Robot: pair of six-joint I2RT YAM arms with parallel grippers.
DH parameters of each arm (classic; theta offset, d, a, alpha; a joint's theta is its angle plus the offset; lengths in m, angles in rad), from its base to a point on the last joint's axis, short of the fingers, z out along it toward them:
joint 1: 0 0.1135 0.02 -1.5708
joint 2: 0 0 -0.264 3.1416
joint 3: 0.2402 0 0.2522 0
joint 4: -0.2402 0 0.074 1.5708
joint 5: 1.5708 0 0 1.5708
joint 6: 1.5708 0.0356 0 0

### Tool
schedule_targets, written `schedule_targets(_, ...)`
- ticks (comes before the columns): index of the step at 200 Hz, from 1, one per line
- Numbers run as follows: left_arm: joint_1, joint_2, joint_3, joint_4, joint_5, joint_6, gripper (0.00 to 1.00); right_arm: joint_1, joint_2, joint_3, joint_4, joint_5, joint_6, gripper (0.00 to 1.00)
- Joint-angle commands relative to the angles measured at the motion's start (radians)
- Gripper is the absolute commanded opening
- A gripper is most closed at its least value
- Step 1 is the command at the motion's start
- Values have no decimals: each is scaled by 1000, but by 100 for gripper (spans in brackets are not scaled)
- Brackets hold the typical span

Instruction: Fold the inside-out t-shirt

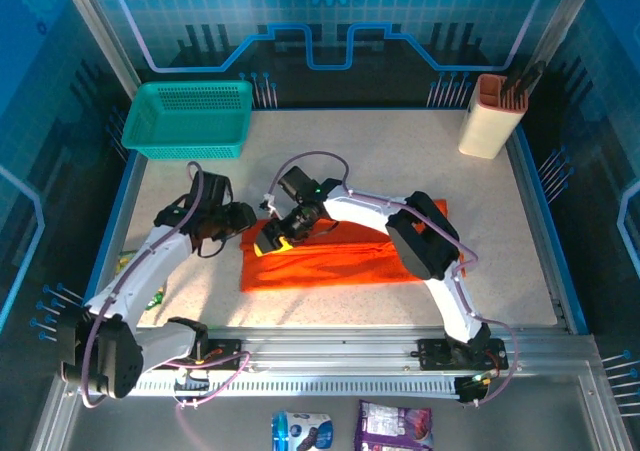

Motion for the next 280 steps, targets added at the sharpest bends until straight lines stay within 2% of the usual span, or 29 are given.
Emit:
schedule_targets(1, 7, 31, -26, 57, 50, -22, 33, -51, -105, -69, 45, 11, 55, 65)
schedule_targets(13, 8, 57, -33, 86, 57, -26, 28, -84, -135, -113, 73, 29, 93, 63)
schedule_targets(40, 7, 157, -16, 141, 117, -28, 19, -153, -179, -199, 88, 57, 124, 51)
schedule_targets(86, 7, 276, 5, 141, 115, -20, 19, -256, -259, -341, 98, 94, 139, 43)
schedule_targets(115, 5, 237, -79, 151, 135, -58, 19, -290, -288, -391, 87, 101, 135, 41)
schedule_targets(151, 5, 152, -194, 175, 136, -111, 19, -279, -301, -400, 72, 92, 133, 41)
schedule_targets(187, 5, 155, -255, 212, 121, -137, 19, -275, -288, -391, 52, 102, 129, 40)
schedule_targets(242, 14, 169, -282, 235, 74, -152, 19, -324, -299, -496, 3, 252, 122, 31)
schedule_targets(280, 17, 190, -277, 244, 68, -153, 19, -369, -340, -584, -42, 376, 98, 29)
